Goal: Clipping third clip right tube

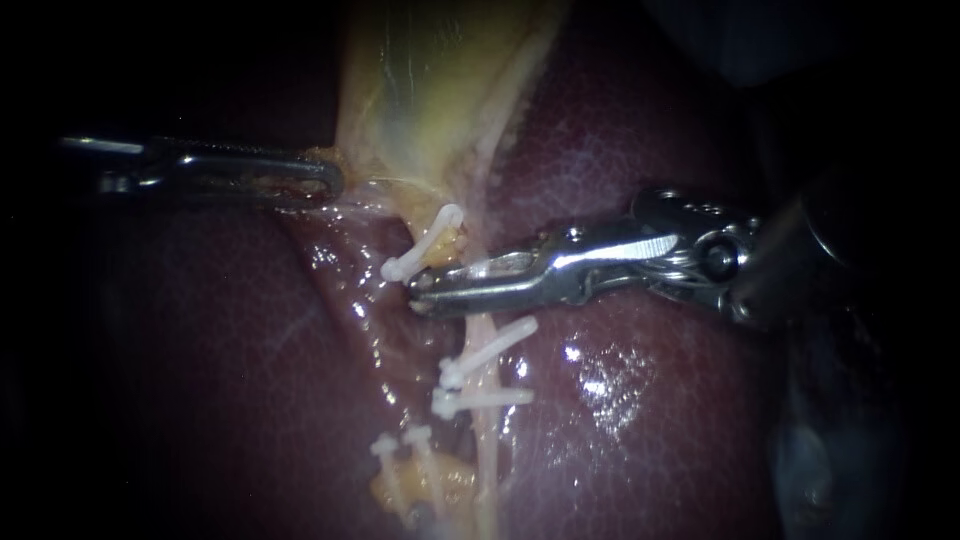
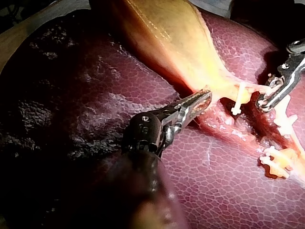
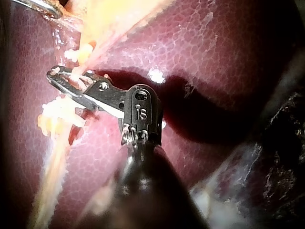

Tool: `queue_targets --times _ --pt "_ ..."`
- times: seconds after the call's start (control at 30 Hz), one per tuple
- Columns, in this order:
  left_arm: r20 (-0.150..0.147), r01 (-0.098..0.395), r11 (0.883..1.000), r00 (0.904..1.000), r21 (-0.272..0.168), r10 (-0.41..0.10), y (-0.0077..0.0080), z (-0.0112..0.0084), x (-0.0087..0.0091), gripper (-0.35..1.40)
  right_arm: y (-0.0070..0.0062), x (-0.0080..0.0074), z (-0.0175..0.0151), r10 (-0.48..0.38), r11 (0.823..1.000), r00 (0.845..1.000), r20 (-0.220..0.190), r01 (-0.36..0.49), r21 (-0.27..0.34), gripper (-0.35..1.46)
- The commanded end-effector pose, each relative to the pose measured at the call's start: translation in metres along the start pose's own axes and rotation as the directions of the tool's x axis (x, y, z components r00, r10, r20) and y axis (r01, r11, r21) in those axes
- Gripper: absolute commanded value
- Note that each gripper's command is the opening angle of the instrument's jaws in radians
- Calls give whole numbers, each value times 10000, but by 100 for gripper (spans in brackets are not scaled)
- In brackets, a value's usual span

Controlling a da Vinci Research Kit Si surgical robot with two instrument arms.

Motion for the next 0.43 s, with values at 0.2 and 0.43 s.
queue_targets --times 0.2,0.43 --pt "3 -1 10000 10000 0 1 0 0 0 -35 0 1 0 -7 10000 10000 26 6 99 -35" --pt "3 -2 10000 10000 0 2 0 0 0 -35 8 -1 -2 -27 9999 10000 35 26 97 -35"
